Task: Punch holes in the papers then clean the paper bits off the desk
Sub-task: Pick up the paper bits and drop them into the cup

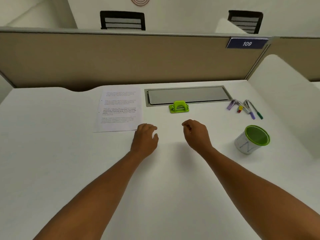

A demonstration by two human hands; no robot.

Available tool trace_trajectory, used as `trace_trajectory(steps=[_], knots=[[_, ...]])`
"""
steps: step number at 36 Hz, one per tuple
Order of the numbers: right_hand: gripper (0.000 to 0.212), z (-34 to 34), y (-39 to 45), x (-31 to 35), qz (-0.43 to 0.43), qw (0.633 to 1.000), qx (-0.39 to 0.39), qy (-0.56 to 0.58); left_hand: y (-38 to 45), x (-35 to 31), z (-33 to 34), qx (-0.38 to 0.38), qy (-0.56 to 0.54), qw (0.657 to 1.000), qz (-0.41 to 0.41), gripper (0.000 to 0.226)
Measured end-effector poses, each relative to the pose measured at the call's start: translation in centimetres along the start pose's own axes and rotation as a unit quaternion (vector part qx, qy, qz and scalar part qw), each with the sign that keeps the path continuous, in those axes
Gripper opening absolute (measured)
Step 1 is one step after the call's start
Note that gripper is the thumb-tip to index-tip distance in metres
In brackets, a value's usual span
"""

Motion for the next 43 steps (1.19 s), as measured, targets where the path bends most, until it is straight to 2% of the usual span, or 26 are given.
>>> trace_trajectory(steps=[4, 7, 12, 17, 22, 28, 34, 43], knots=[[0.028, -1.5, -2.8, -3.7, 0.033, 0.999, -0.008, -0.007, -0.8, -2.7, 3.2, 0.061, 0.05, 0.997, -0.003, 0.044], [0.029, -1.5, -4.7, -6.2, 0.044, 0.999, 0.007, -0.021, -1.8, -5.1, 5.7, 0.097, 0.129, 0.986, 0.035, 0.05], [0.029, -1.4, -7.1, -8.8, 0.034, 0.997, 0.028, -0.067, -3.0, -7.0, 9.3, 0.144, 0.216, 0.965, 0.043, 0.056], [0.031, 0.5, -8.5, -8.1, -0.068, 0.981, 0.068, -0.166, -3.8, -6.0, 10.6, 0.129, 0.224, 0.966, -0.024, 0.057], [0.045, 4.0, -10.1, -6.6, -0.145, 0.954, 0.118, -0.234, -4.5, -5.2, 11.7, 0.127, 0.188, 0.972, -0.06, 0.075], [0.057, 7.7, -9.6, -4.9, -0.193, 0.928, 0.183, -0.261, -4.3, -4.8, 11.6, 0.102, 0.187, 0.975, -0.061, 0.066], [0.066, 9.2, -8.2, -5.1, -0.204, 0.908, 0.221, -0.293, -4.2, -5.1, 11.4, 0.097, 0.195, 0.974, -0.067, 0.063], [0.067, 7.0, -7.4, -8.3, -0.14, 0.915, 0.236, -0.295, -4.3, -4.9, 11.6, 0.103, 0.206, 0.97, -0.078, 0.062]])
Point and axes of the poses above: each hand's wrist, its own y-axis towards the middle knuckle, its own z-axis out of the palm, x = y × z, the point moved 10 cm from there along y, towards the middle knuckle, and after that the axes turned 9 degrees about x, right-handed, at the moved point
